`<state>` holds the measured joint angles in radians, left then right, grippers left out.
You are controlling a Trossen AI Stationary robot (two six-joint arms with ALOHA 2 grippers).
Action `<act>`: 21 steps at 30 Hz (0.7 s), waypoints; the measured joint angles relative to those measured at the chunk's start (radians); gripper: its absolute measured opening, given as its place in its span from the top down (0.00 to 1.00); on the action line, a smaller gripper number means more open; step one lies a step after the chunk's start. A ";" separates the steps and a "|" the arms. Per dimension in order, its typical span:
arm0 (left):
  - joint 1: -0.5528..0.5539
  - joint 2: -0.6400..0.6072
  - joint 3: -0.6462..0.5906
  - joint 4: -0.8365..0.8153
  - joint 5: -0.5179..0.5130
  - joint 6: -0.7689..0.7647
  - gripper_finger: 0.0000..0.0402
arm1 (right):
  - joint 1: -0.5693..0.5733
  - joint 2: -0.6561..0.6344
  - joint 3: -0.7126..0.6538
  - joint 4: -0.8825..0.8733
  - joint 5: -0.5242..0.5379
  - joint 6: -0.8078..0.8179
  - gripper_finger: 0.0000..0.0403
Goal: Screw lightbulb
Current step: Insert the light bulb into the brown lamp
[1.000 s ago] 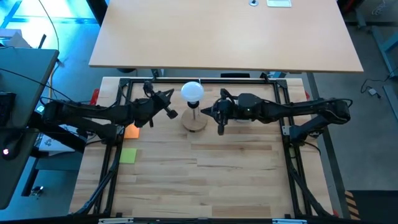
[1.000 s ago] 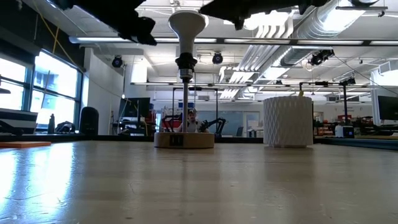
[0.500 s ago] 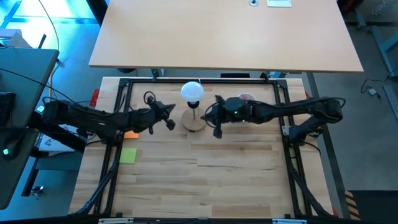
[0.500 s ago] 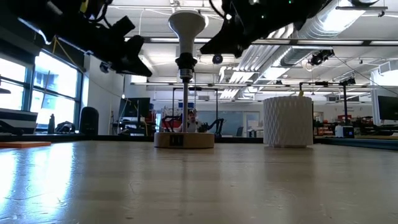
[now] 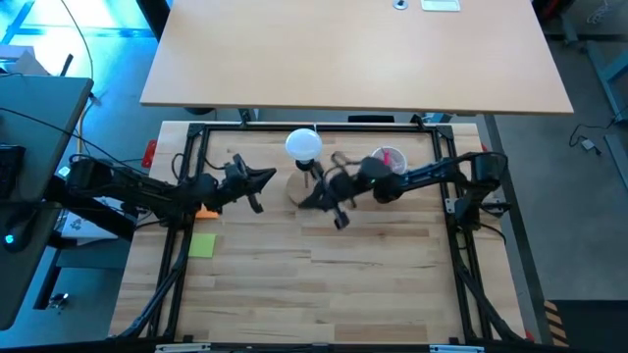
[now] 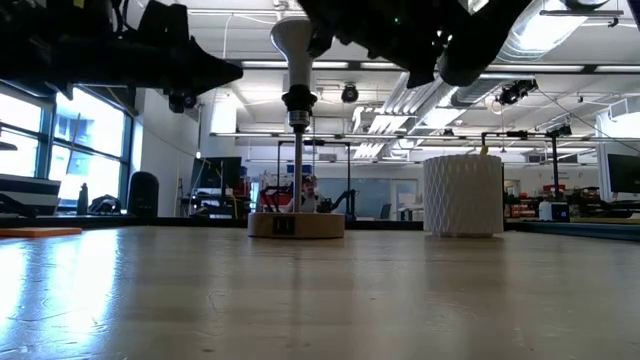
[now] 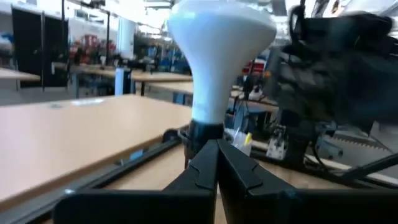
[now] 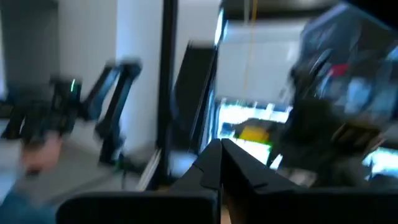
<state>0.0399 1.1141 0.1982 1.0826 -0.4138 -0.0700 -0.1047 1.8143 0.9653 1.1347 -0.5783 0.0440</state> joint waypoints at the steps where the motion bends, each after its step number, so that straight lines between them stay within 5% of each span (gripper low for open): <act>1: 0.007 0.000 -0.001 0.015 0.009 0.009 1.00 | -0.017 -0.005 0.000 0.047 0.002 0.028 1.00; 7: 0.073 0.000 0.000 0.048 0.048 0.056 1.00 | -0.141 -0.128 -0.004 0.071 0.072 0.079 1.00; 17: 0.214 0.000 0.036 0.120 0.107 0.186 1.00 | -0.290 -0.373 -0.250 0.046 0.284 -0.062 1.00; 21: 0.316 0.001 0.140 -0.017 0.318 0.188 1.00 | -0.283 -0.346 -0.289 0.044 0.282 -0.044 1.00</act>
<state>0.3556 1.1149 0.3383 1.0651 -0.0955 0.1183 -0.3879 1.4683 0.6764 1.1791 -0.2958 -0.0003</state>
